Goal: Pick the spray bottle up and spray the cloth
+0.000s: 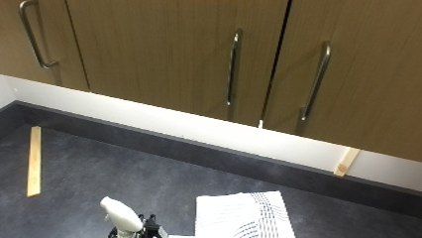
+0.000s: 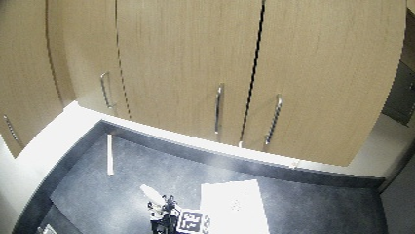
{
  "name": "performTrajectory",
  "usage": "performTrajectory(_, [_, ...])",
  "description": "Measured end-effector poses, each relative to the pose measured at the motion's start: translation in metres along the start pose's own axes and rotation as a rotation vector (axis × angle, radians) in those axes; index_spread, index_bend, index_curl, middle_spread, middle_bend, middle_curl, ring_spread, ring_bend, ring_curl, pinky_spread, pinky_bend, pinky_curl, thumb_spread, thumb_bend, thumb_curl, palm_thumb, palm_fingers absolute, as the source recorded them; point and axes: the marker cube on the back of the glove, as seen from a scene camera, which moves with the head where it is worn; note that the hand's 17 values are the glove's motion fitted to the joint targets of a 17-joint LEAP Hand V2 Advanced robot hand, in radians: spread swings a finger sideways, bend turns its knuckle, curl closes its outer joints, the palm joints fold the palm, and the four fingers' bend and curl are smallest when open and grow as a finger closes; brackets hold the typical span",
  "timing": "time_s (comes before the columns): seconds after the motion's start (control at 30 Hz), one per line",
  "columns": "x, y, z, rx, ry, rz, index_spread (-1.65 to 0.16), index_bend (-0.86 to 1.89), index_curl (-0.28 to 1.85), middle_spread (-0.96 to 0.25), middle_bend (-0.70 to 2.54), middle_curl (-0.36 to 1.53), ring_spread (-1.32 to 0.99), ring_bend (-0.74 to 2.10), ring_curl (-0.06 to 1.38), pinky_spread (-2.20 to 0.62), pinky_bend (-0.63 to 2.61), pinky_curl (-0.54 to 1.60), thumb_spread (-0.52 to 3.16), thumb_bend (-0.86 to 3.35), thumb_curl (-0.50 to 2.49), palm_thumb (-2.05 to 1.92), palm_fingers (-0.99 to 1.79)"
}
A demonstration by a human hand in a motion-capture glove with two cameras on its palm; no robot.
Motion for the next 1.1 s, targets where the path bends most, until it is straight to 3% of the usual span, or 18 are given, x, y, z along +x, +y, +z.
performTrajectory(0.43, [-0.003,0.002,0.001,-0.010,0.023,-0.004,-0.19,0.12,0.56,-0.04,0.22,0.57,-0.09,0.27,0.52,-0.08,0.21,0.60,0.65,-0.03,0.67,1.17,1.01])
performTrajectory(0.57, [-0.004,0.005,0.003,-0.041,0.084,-0.031,-0.23,-0.08,0.46,-0.03,0.14,0.54,-0.08,0.33,0.55,-0.07,0.40,0.66,0.76,-0.05,0.64,1.07,0.71])
performTrajectory(0.6, [-0.005,0.006,0.004,-0.052,0.095,-0.034,-0.26,-0.13,0.43,-0.01,0.07,0.51,-0.07,0.35,0.56,-0.06,0.48,0.68,0.77,-0.07,0.62,1.03,0.52])
performTrajectory(0.67, [-0.006,0.007,0.006,-0.070,0.110,-0.037,-0.29,-0.08,0.41,0.00,0.07,0.49,-0.05,0.38,0.58,-0.05,0.59,0.72,0.80,-0.07,0.61,0.99,0.34])
performTrajectory(1.1, [-0.016,0.019,0.012,-0.191,0.098,-0.020,-0.38,0.08,0.23,0.04,0.16,0.38,0.02,0.43,0.50,0.03,0.71,0.63,0.90,-0.04,0.54,0.85,0.10])
